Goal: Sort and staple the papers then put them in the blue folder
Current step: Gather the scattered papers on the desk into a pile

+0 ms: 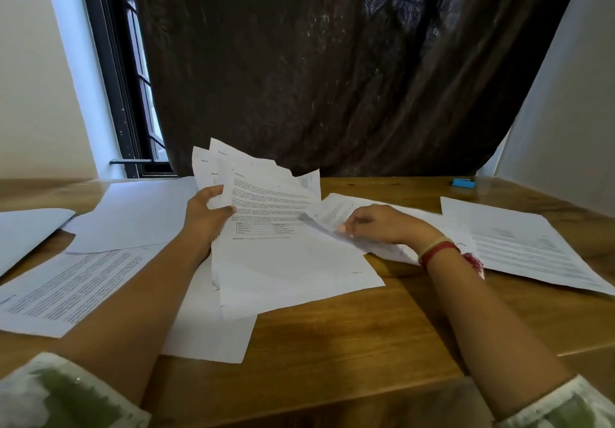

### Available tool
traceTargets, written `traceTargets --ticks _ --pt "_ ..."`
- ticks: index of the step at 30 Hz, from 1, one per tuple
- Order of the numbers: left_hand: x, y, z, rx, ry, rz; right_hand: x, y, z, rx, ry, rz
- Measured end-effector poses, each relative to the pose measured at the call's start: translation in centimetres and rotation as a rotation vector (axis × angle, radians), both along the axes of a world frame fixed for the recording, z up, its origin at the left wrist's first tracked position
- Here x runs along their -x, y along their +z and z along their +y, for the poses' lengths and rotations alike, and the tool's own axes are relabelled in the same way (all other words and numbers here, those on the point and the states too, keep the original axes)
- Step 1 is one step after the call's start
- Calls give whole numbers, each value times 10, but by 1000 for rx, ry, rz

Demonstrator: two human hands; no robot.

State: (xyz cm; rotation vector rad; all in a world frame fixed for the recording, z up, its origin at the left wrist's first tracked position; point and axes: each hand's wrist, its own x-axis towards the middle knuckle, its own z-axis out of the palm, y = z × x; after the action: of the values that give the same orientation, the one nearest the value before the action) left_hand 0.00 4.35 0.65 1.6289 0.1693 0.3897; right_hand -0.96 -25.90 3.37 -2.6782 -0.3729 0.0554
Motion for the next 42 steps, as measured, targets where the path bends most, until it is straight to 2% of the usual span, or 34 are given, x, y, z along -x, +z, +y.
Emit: traceTargets --ticks 3,8,11,12,14,16,17,21,25,31,35,36,38,40,42 --pt "-3 -1 0 -76 50 8 9 9 19 -179 140 92" --pt "-3 -1 -2 -82 61 5 28 5 49 -414 334 238" --pt "-1 0 -3 -81 55 12 23 8 47 -456 326 62" --pt "-1 0 -3 -70 51 16 20 11 41 -407 286 -53" --pt "1 0 -3 -37 34 24 10 14 23 -155 178 -190" --pt "1 1 -4 -13 20 35 6 12 11 34 133 -81" --pt "1 1 -4 -10 22 43 6 9 9 42 147 2" --pt "4 3 -2 22 17 35 29 3 41 -129 302 239" --pt "8 4 -2 1 -80 29 36 -23 82 290 366 27" --pt "9 6 -8 -129 -143 108 23 -33 91 202 175 -69" --pt "8 5 -10 -270 -115 140 32 -15 80 -147 101 -119" --pt "7 5 -11 -296 -104 141 31 -7 71 -135 2 -170" --pt "6 5 -11 -321 -86 142 27 7 43 121 -310 -218" --pt "5 4 -10 -311 -75 132 15 9 -2 230 -624 -71" --pt "4 3 -11 -316 -66 123 10 3 -45 84 -826 161"
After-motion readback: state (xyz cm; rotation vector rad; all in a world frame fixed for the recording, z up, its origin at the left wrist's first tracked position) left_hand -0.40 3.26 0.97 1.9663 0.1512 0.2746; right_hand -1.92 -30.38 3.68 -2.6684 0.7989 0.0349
